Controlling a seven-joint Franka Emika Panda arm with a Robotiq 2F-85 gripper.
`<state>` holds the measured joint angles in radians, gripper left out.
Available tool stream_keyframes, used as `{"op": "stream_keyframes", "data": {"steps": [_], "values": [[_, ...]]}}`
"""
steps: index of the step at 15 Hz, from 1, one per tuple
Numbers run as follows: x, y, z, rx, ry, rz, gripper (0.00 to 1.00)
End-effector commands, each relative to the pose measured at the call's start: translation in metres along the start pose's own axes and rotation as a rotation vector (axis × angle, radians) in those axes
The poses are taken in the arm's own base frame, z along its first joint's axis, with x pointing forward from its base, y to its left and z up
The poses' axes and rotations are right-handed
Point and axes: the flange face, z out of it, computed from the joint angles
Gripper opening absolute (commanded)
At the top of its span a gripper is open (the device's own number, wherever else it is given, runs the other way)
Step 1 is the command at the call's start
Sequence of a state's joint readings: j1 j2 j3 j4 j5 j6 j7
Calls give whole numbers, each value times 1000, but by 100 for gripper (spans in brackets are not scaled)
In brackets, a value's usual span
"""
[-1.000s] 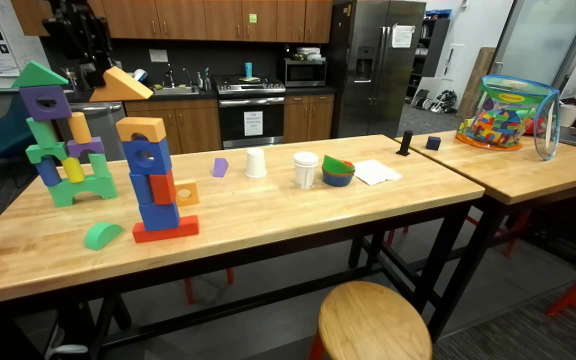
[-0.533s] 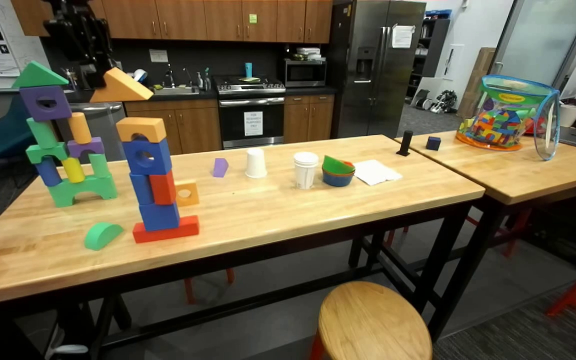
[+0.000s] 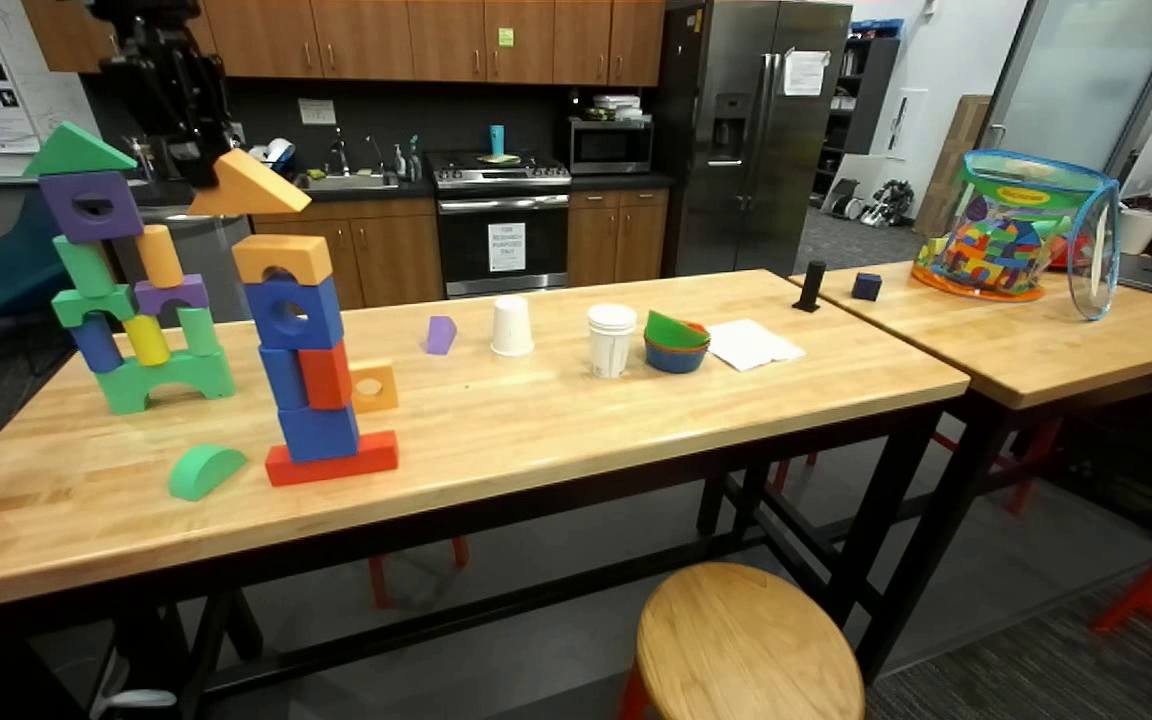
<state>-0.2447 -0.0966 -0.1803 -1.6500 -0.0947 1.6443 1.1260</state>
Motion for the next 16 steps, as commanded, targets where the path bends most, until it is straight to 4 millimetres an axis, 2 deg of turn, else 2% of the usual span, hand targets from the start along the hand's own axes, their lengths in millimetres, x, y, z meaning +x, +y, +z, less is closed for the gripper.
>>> {"op": "stream_keyframes", "data": {"steps": [1, 8, 16], "values": [[5, -2, -1, -8, -2, 17, 15], [17, 0, 1, -7, -6, 38, 15], [15, -4, 1, -8, -1, 34, 15]]}}
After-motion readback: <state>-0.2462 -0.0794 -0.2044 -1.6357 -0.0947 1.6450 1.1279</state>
